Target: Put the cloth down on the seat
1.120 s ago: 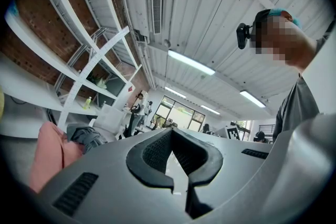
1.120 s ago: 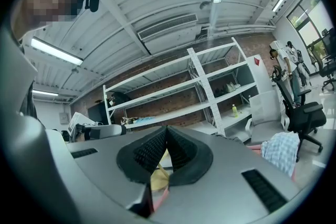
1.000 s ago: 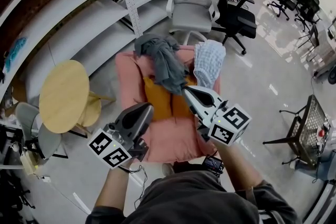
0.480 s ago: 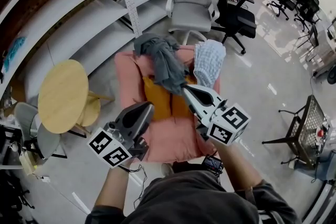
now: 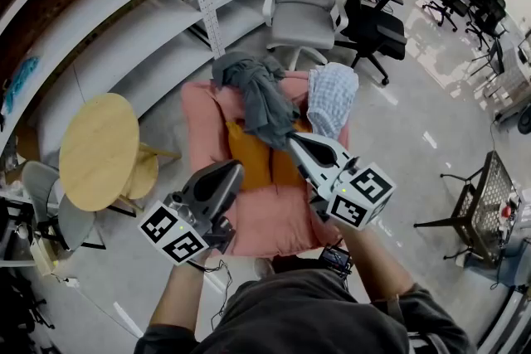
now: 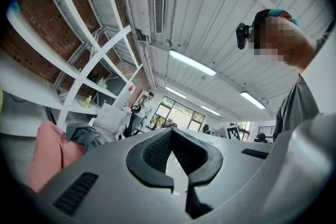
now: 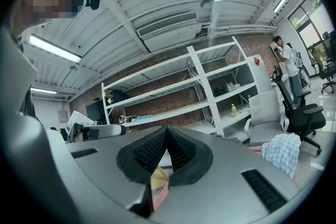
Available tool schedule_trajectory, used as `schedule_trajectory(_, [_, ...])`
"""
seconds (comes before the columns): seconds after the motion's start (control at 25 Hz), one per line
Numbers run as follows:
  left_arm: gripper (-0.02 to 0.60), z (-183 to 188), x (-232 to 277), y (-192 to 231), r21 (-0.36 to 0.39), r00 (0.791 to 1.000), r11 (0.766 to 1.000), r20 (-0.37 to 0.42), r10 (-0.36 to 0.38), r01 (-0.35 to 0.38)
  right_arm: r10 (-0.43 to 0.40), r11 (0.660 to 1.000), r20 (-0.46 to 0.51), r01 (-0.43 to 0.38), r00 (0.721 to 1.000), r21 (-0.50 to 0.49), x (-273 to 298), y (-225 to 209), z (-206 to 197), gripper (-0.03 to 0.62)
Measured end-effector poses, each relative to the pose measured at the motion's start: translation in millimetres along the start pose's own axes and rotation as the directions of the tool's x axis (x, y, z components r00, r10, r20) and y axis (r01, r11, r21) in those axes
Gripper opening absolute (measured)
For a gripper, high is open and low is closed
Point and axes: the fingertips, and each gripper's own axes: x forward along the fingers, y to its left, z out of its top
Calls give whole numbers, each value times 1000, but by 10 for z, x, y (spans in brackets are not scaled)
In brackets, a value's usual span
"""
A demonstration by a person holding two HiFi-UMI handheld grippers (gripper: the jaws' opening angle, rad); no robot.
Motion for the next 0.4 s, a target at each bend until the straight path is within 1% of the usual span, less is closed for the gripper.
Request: schedule_trajectory(0.4, [9,1,20,32,-4,1000,1000,-2,1,-1,-3,1000,-20,2,1000,-19,22,-34,-44,15])
